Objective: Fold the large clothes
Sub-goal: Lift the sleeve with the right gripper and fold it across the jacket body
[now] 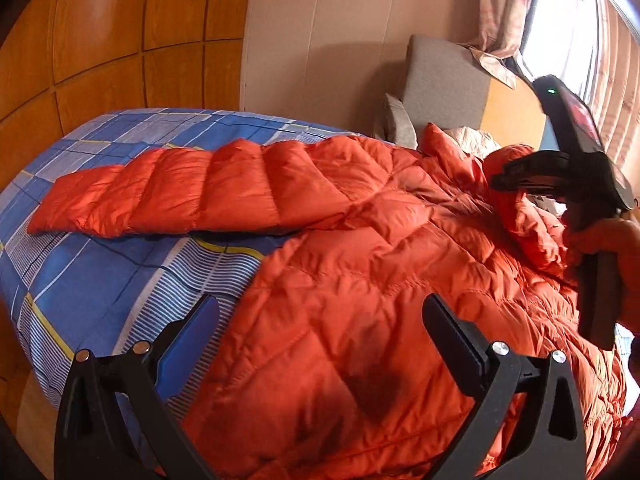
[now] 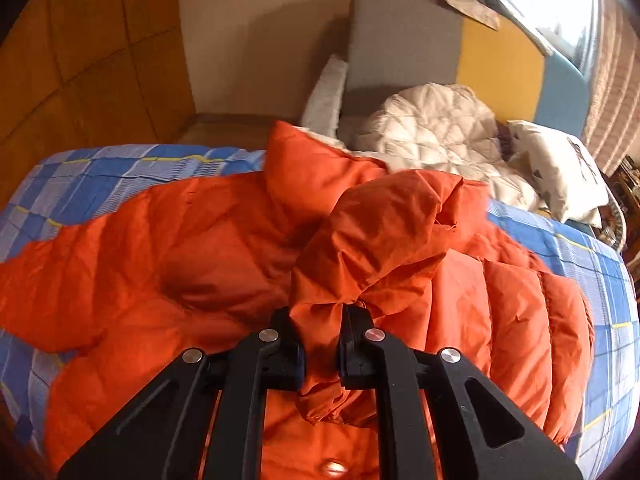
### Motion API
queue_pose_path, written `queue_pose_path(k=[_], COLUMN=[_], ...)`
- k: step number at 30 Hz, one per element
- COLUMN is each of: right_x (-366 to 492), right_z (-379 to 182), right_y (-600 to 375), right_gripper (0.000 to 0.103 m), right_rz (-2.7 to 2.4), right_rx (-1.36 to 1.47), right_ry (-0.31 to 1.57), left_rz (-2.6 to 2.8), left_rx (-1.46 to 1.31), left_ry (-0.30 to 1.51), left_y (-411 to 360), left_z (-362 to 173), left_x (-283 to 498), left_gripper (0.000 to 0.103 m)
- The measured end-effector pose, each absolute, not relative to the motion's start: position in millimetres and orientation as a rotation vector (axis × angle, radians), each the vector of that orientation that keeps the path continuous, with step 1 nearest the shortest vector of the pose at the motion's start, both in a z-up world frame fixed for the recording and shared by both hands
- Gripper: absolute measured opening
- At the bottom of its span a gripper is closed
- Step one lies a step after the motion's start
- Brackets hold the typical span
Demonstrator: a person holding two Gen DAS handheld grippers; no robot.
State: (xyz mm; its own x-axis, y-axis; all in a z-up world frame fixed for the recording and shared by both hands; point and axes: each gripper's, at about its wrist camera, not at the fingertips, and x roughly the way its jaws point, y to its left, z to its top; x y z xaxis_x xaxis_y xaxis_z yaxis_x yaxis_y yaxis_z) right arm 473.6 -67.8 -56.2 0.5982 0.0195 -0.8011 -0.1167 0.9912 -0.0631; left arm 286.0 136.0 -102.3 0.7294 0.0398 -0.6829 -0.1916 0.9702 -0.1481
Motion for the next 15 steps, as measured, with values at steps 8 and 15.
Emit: queue_pose_path(k=[8,15], right_x=[487,477], right_z=[-81,-76], right_y=[-24,0], right_gripper=[0.034,0.059], right_rz=[0.128,0.243], right_rx=[-0.126,-0.086], right_ry=[0.984,0.957], left_rz=[0.142,0.154], left_rx=[-0.236,-0.240], left_ry=[0.735,0.729], left_y=[155,167], left_z=[-101,-98], left_x=[287,284], left_gripper=[0.101,0.101])
